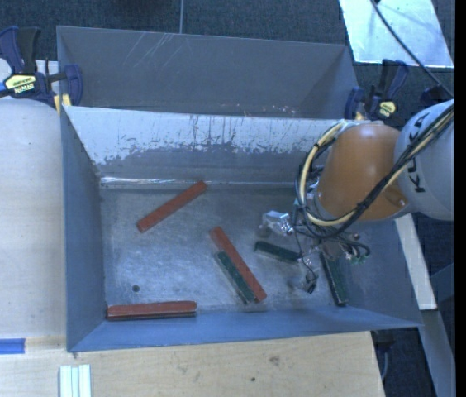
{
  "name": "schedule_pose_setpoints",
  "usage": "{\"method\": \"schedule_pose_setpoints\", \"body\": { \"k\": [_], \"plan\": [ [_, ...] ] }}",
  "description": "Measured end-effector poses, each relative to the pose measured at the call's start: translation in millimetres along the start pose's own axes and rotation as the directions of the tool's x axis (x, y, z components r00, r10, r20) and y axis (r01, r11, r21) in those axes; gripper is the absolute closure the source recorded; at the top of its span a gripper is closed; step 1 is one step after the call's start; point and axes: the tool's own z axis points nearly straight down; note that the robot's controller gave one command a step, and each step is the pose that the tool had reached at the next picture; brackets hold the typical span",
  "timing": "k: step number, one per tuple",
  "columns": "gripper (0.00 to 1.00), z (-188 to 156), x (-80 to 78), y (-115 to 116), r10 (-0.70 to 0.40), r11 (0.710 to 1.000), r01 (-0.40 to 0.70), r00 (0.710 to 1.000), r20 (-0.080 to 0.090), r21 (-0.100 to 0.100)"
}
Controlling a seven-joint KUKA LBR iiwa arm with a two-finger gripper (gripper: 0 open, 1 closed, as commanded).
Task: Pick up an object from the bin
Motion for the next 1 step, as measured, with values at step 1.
{"method": "schedule_pose_setpoints", "body": {
  "k": [1],
  "plan": [
    [1.0,-3.0,-2.2,-0.3,-0.003,1.0,0.003,1.0,0.006,0.003]
  ]
}}
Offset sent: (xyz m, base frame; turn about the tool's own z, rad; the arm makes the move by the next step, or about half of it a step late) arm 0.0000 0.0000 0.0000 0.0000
